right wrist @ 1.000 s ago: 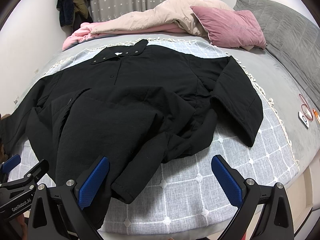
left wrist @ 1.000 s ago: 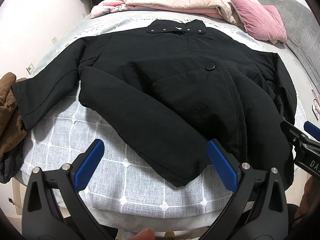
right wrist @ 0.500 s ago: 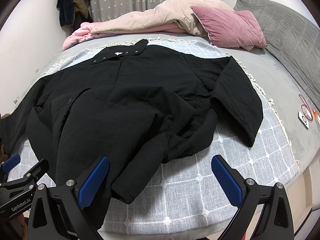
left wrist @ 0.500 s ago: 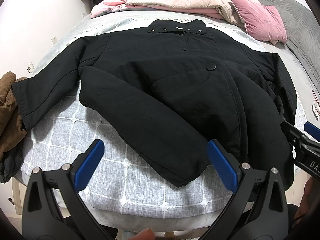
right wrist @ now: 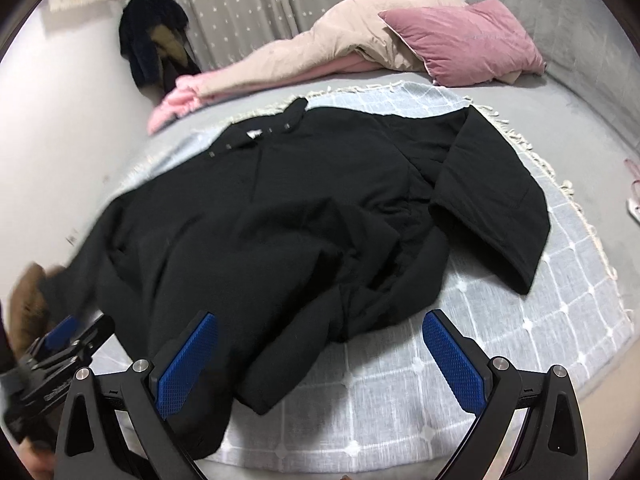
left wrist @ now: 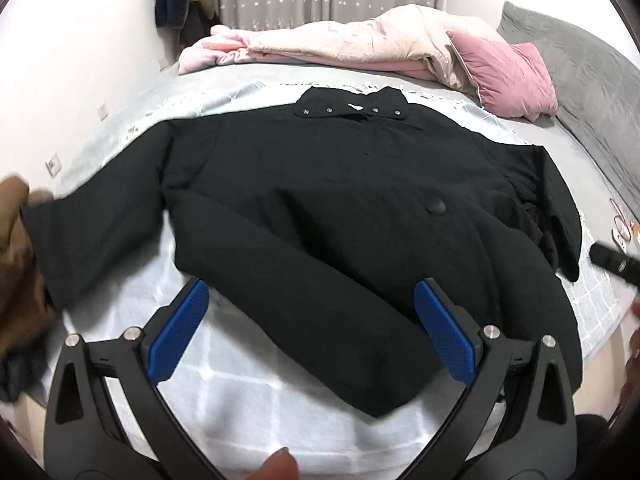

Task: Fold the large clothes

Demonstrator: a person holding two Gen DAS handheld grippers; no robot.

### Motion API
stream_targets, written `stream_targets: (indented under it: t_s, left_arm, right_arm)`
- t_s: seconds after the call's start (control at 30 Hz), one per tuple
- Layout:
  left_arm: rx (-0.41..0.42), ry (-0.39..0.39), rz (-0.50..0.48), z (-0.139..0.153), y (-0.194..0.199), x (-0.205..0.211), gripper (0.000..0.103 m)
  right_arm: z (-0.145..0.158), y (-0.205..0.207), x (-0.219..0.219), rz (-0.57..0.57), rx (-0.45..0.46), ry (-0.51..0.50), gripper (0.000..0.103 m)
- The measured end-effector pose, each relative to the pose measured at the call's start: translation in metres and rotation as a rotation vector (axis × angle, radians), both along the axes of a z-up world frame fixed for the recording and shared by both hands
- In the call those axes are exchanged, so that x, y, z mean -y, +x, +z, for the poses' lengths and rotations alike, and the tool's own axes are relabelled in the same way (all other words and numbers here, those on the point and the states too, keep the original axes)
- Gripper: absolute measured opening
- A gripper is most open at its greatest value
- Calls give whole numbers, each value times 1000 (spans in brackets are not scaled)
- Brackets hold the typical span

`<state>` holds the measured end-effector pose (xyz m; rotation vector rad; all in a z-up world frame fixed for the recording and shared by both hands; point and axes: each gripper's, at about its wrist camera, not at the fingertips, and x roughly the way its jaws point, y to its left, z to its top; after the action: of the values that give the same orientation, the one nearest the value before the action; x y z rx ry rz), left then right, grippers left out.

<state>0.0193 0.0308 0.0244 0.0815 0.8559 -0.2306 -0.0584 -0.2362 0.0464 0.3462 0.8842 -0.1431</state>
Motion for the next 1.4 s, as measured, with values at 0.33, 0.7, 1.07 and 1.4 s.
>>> stream_targets:
  t_s: [0.33, 0.7, 1.07, 1.4]
  left_arm:
    - [-21, 172, -26, 24, 152, -51, 102]
    - [-124, 338, -78, -54, 365, -53, 100]
    - [-315, 16, -253, -130, 458, -19, 95]
    - [-309, -33, -205, -123, 447, -10, 16]
  right_arm:
    - [27, 98, 39, 264, -46, -210, 103]
    - [-51, 279, 144, 255, -264, -94, 103]
    - [-112, 410, 165, 362, -199, -55, 102]
    - [-139, 391, 162, 276, -151, -84, 48]
